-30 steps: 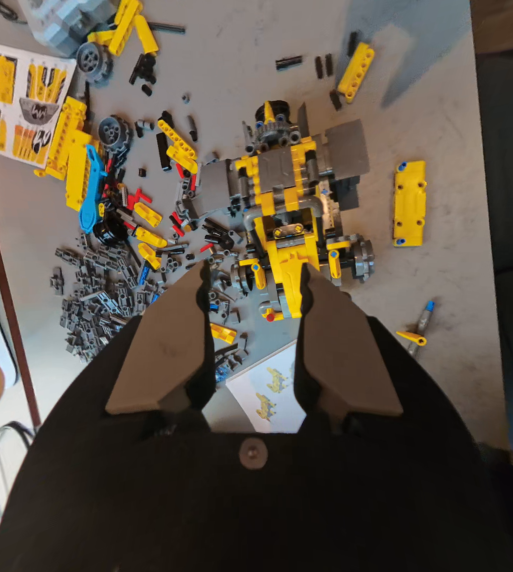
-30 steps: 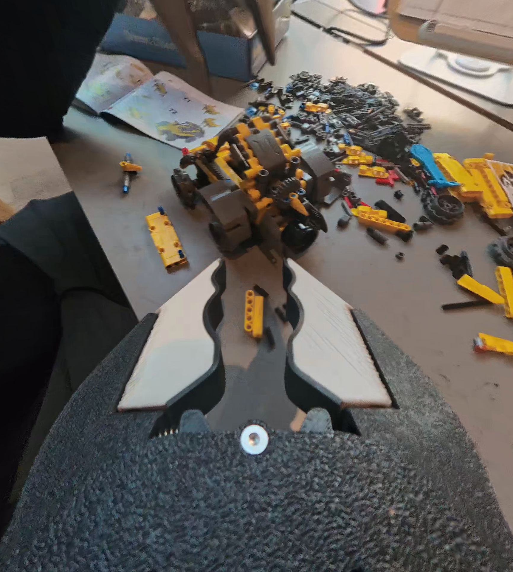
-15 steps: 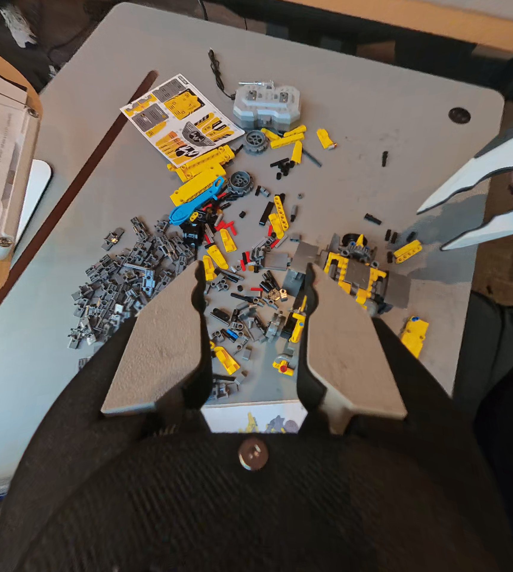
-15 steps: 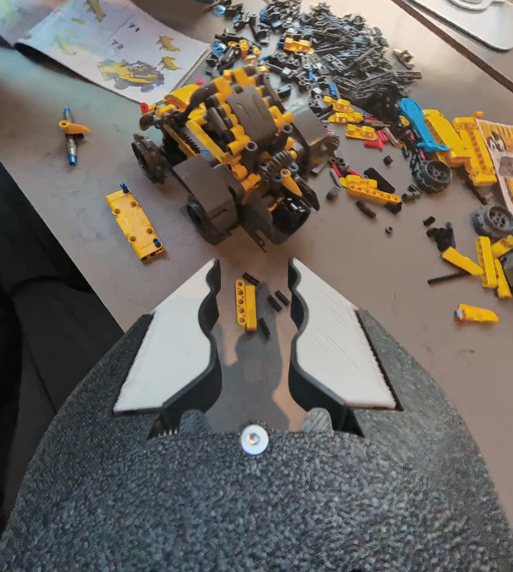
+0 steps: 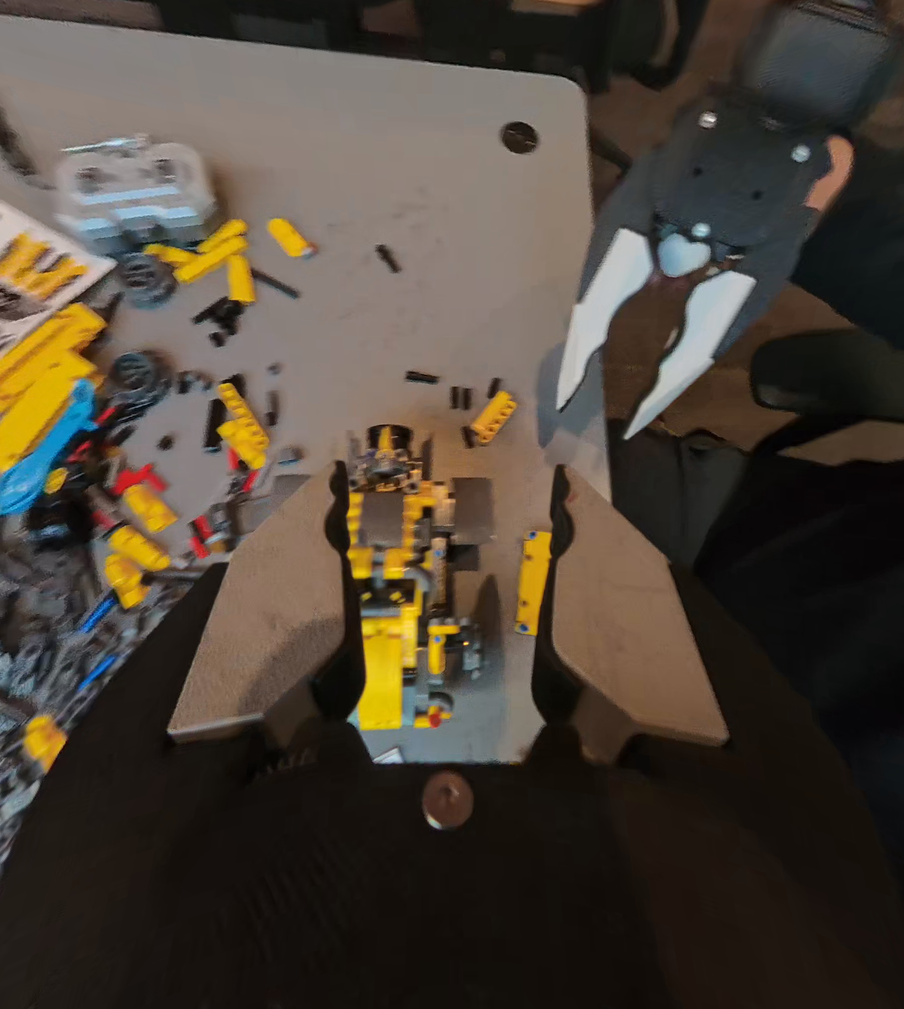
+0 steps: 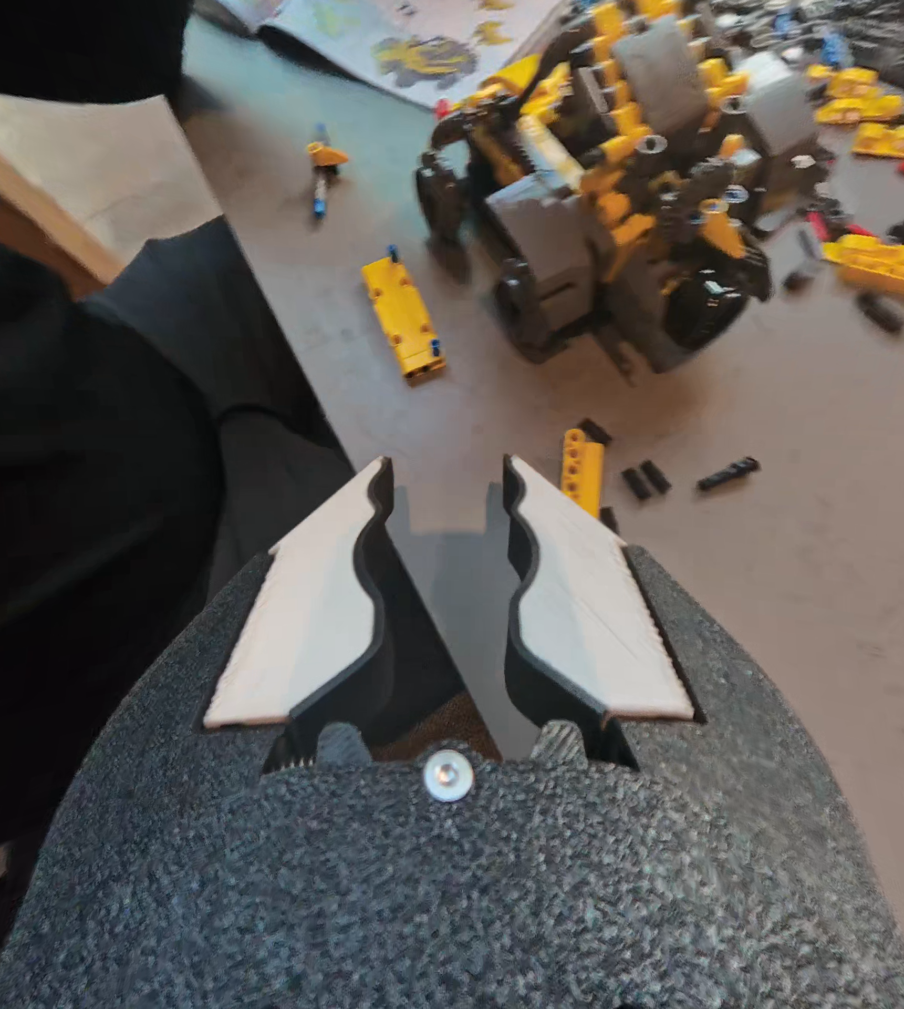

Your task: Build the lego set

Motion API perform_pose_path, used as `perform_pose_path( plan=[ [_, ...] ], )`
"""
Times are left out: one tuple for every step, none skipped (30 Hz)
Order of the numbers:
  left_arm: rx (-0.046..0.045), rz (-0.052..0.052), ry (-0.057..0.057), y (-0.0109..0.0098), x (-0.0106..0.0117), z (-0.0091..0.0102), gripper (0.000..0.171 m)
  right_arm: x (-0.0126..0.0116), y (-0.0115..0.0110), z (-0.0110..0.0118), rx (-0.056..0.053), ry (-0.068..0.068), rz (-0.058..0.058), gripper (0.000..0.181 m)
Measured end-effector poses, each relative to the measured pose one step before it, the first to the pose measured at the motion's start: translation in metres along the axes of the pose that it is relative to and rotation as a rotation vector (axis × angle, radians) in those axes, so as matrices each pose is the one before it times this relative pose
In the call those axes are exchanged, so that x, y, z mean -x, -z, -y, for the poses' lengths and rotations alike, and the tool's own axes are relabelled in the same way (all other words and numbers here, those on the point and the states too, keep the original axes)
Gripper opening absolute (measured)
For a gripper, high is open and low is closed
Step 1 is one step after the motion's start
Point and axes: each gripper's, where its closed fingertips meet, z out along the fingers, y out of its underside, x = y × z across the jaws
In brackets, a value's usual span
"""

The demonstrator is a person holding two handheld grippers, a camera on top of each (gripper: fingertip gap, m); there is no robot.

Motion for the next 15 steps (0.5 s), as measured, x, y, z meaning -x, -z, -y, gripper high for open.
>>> perform_pose_path(
  plan=[
    [0.01794,-0.0419,-0.0292,-0.0072,-0.01536,0.00052,0.072,0.00882,0.00014,-0.00113,0.0246,0.0178,0.0363,0.041],
    [0.01292,-0.0383,-0.0286,-0.0073,-0.01489,0.00179,0.073,0.00447,0.00114,-0.00192,0.0318,0.0123,0.0123,0.041],
    [0.00733,-0.0307,-0.0271,-0.0077,-0.01363,0.00285,0.071,0.00001,0.00214,-0.00195,0.0273,0.0099,-0.0114,0.04],
    [0.01735,-0.0188,-0.0265,-0.00809,-0.01129,0.00125,0.072,-0.00092,0.00285,-0.00101,0.0165,0.0052,-0.0127,0.041],
    [0.02473,-0.0002,-0.0285,-0.00808,-0.00759,-0.0001,0.072,-0.00113,0.00292,0.00039,0.0023,-0.0006,-0.0098,0.041],
    [0.02284,0.0082,-0.0267,-0.00773,-0.00549,-0.00039,0.07,-0.00246,0.00278,0.00081,-0.0071,-0.004,-0.0149,0.041],
    [0.01882,0.0003,-0.0189,-0.00714,-0.00535,-0.00031,0.068,-0.00418,0.00241,-0.0005,-0.0041,-0.0049,-0.0236,0.041],
    [0.01265,-0.009,-0.0104,-0.00676,-0.00561,0.00032,0.066,-0.00485,0.00188,-0.00142,-0.0033,-0.0055,-0.0256,0.041],
    [0.015,-0.0093,-0.0072,-0.00642,-0.00493,-0.00035,0.067,-0.00493,0.0014,-0.00101,-0.0083,-0.0088,-0.0244,0.041],
    [0.02305,-0.0014,-0.01,-0.00577,-0.00311,-0.00221,0.067,-0.00552,0.00112,-0.00087,-0.0098,-0.0126,-0.0261,0.041],
    [0.0226,0.006,-0.0114,-0.00469,-0.00174,-0.00257,0.067,-0.00541,0.00086,-0.00093,-0.0094,-0.0147,-0.0255,0.041],
    [0.01762,0.0102,-0.0087,-0.00305,-0.00066,-0.0022,0.067,-0.00422,0.00063,-0.00144,-0.0071,-0.0137,-0.0169,0.041],
    [0.01269,0.0161,-0.0047,-0.00118,0.00066,-0.00195,0.067,-0.00432,0.00024,-0.00158,-0.0073,-0.0136,-0.0175,0.04],
    [0.00738,0.0203,-0.0008,0.0004,0.00161,-0.00175,0.066,-0.00509,0.00003,-0.00167,-0.0068,-0.0123,-0.0234,0.04],
    [-0.00095,0.0151,0.0052,0.00137,0.0014,-0.00118,0.066,-0.00588,-0.00003,-0.00145,-0.0091,-0.0119,-0.0293,0.04]
  ],
)
